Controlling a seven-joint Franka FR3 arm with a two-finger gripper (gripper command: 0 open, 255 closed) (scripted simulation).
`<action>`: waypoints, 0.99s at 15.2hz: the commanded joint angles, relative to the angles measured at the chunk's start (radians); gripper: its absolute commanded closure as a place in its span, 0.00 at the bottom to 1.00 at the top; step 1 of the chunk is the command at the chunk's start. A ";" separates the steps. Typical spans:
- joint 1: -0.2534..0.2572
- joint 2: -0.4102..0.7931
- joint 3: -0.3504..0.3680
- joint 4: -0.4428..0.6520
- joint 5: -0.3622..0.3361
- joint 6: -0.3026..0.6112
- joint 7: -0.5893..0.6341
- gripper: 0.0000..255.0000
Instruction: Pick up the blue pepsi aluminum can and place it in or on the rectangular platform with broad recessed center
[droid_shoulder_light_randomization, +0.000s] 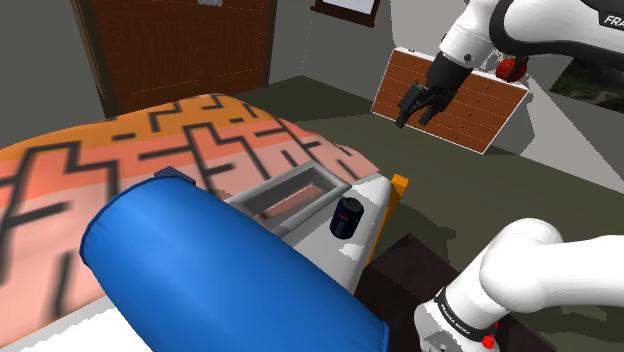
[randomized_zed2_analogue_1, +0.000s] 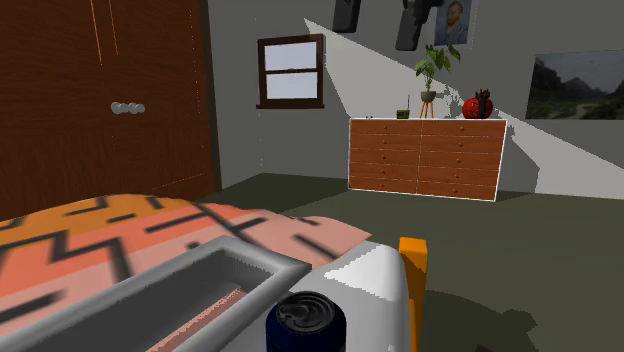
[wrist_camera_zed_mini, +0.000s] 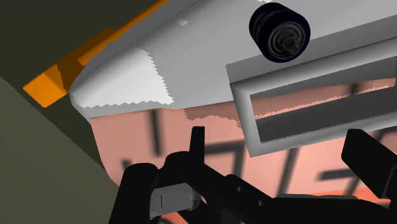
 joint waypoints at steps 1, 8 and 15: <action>0.000 0.000 0.000 0.000 0.000 0.000 0.000 0.00; 0.032 0.099 0.037 -0.137 0.027 0.168 0.013 0.00; 0.067 0.253 0.077 -0.232 0.054 0.351 0.025 0.00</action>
